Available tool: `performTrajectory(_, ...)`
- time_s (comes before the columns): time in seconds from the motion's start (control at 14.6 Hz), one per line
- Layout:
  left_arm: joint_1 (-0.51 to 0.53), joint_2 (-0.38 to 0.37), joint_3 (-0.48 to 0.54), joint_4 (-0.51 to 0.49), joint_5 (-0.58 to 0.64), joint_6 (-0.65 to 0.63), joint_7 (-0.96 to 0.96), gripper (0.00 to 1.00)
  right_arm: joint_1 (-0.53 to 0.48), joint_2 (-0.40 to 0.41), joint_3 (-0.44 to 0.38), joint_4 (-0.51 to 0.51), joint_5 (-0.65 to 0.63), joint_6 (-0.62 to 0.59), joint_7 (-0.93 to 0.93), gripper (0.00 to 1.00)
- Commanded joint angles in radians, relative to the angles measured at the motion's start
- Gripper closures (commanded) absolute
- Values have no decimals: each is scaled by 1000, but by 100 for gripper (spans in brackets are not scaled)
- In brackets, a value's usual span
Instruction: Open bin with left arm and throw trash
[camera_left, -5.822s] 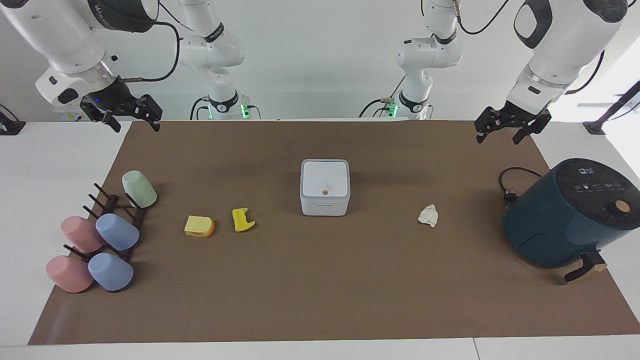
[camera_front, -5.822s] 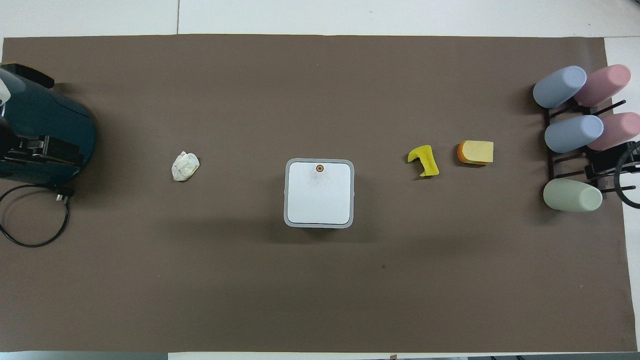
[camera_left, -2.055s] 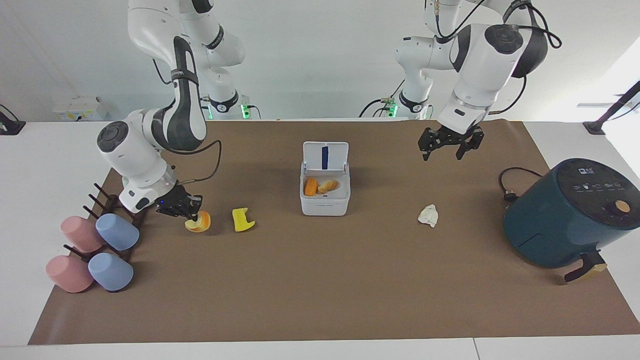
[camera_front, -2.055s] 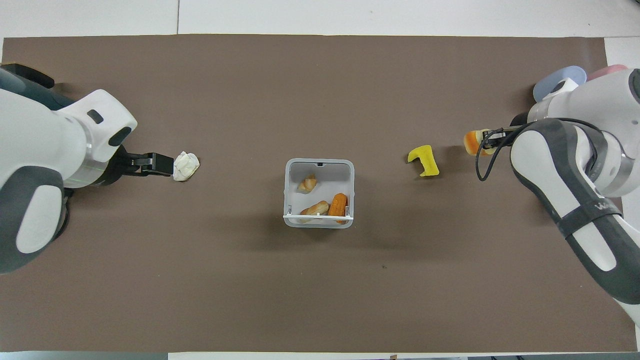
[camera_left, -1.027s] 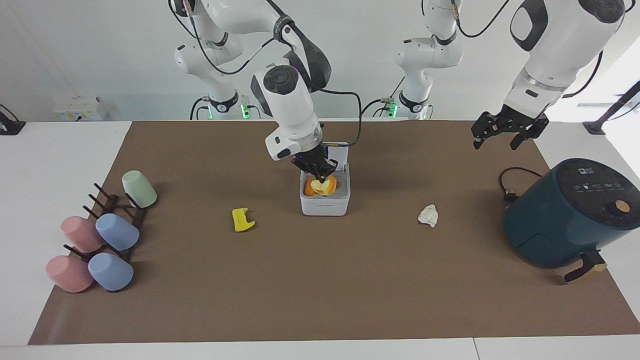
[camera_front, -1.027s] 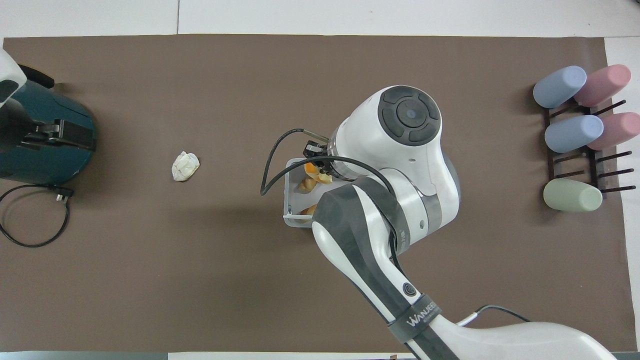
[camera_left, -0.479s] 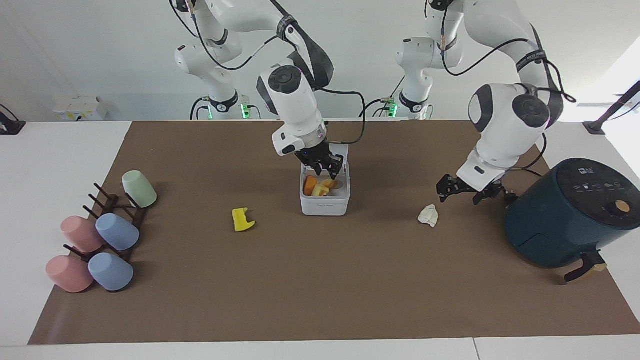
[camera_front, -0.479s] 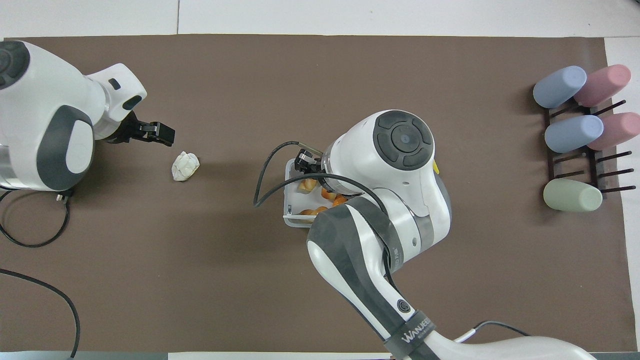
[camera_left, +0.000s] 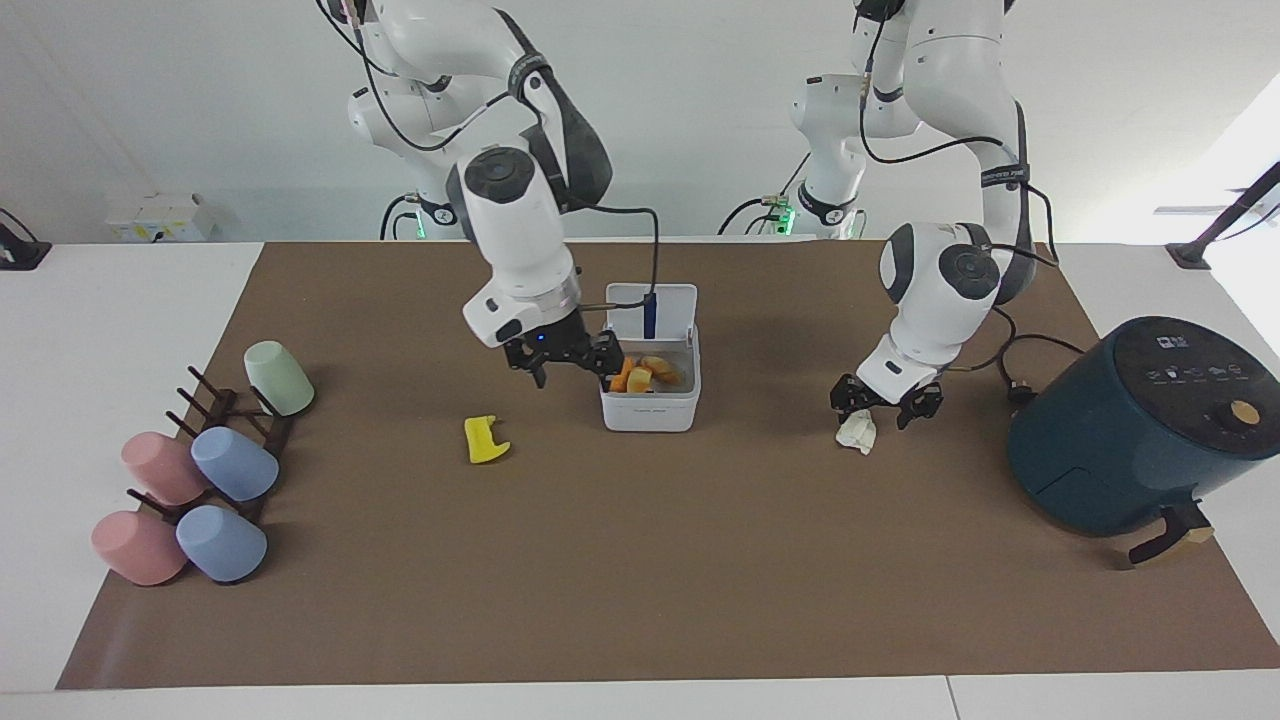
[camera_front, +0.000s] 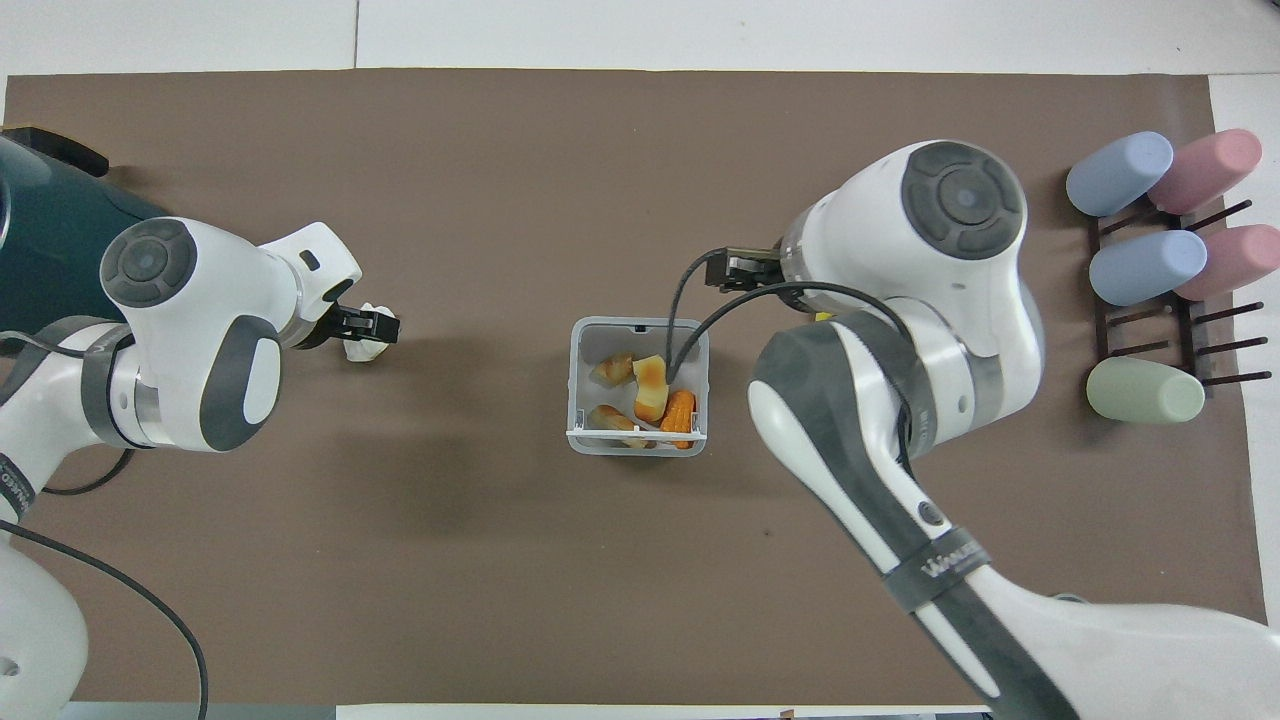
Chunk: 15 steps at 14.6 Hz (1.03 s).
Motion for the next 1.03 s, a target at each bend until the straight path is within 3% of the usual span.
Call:
performTrajectory(0.0, -30, -28, 13, -63, -10, 55, -2, 100, -79, -48, 10, -146, -14, 121, -235, 0)
performTrajectory(0.21, -33, -22, 13, -53, -10, 82, -5, 100, -107, -73, 9, -331, -14, 308, -456, 0)
performTrajectory(0.41, -73, -34, 11, -35, -10, 81, -23, 100, -118, -68, 9, -390, -16, 330, -509, 0)
performTrajectory(0.55, -126, -40, 10, 11, -10, 52, -139, 100, -122, -59, 9, -422, -14, 386, -611, 0)
performTrajectory(0.96, -246, -39, 2, 284, -51, -310, -344, 100, -161, -45, 10, -449, -14, 444, -664, 0)
